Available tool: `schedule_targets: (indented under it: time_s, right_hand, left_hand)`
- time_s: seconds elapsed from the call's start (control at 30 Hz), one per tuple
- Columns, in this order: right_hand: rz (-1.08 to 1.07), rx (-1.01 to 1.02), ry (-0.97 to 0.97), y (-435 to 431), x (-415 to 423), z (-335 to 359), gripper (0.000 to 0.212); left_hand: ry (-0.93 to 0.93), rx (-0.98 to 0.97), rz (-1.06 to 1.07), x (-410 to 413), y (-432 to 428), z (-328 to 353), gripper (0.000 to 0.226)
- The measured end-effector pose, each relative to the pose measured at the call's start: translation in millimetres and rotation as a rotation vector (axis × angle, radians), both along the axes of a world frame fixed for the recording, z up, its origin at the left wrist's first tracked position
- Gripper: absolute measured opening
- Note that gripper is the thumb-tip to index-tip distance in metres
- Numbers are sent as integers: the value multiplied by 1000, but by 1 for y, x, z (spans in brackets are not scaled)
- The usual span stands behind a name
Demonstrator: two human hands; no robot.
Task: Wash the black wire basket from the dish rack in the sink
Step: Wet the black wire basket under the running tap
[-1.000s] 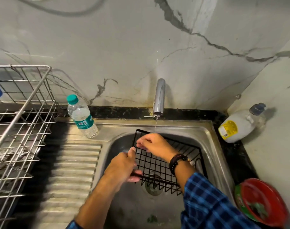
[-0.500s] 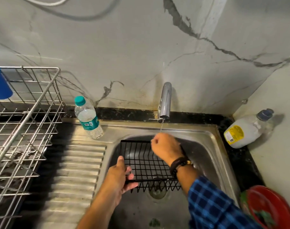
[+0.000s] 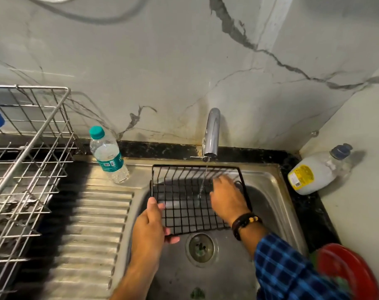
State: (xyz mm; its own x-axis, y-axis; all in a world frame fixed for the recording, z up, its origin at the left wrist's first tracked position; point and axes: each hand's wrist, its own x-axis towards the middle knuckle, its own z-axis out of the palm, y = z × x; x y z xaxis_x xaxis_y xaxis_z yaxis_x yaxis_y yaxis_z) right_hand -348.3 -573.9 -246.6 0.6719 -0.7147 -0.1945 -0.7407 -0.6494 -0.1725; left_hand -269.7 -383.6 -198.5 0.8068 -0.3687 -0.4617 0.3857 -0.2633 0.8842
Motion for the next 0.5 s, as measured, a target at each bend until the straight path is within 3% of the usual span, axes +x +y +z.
schedule_targets:
  time_s: [0.07,0.17,0.3,0.4,0.5]
  right_hand:
    - [127,184,139,15,-6,0,78]
    - [53,676,323,38,-10,3,88]
    - [-10,788,318,59,-11,3,97]
    - [146,874,232,67,-7,25,68]
    - [145,976,-56,65,1,47,37]
  left_hand:
    - [-137,-15,-21,2,1,7,47]
    - [-281,-19,-92,2,4,9,53]
    - [-351,-68,-116,-4,6,0,45]
    - [-361,-85,-143,-8,6,-14,37]
    - [-419,-121,-220,-11,4,-21,24]
